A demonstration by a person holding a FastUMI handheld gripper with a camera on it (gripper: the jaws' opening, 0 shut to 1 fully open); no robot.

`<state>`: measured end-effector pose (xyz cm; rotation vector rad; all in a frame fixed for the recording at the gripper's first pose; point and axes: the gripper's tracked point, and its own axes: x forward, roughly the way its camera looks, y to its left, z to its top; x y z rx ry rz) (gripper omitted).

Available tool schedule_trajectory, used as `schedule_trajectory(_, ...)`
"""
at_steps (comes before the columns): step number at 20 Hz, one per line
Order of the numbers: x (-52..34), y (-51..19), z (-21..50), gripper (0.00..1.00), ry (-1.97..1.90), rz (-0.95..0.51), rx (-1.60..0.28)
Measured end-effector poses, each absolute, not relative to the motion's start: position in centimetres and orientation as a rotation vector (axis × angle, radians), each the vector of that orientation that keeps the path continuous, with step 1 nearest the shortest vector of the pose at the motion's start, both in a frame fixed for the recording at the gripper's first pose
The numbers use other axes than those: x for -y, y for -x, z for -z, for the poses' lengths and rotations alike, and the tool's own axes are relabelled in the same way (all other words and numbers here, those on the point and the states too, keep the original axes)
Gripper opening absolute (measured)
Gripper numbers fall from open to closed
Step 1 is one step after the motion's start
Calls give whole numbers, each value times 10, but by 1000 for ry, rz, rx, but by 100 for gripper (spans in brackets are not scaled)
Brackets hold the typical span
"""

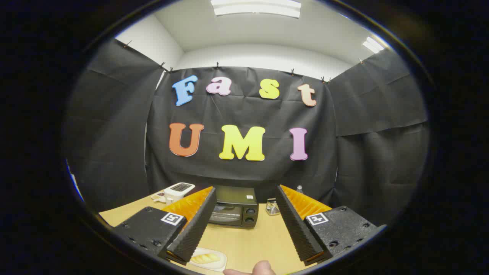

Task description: Open the toaster oven, put the food inside, and close the toaster oven door.

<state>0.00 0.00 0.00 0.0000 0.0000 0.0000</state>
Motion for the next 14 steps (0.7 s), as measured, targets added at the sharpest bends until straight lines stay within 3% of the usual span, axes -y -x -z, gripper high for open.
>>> schedule_trajectory(14, 3, 1, 9, 100, -44, 17, -34)
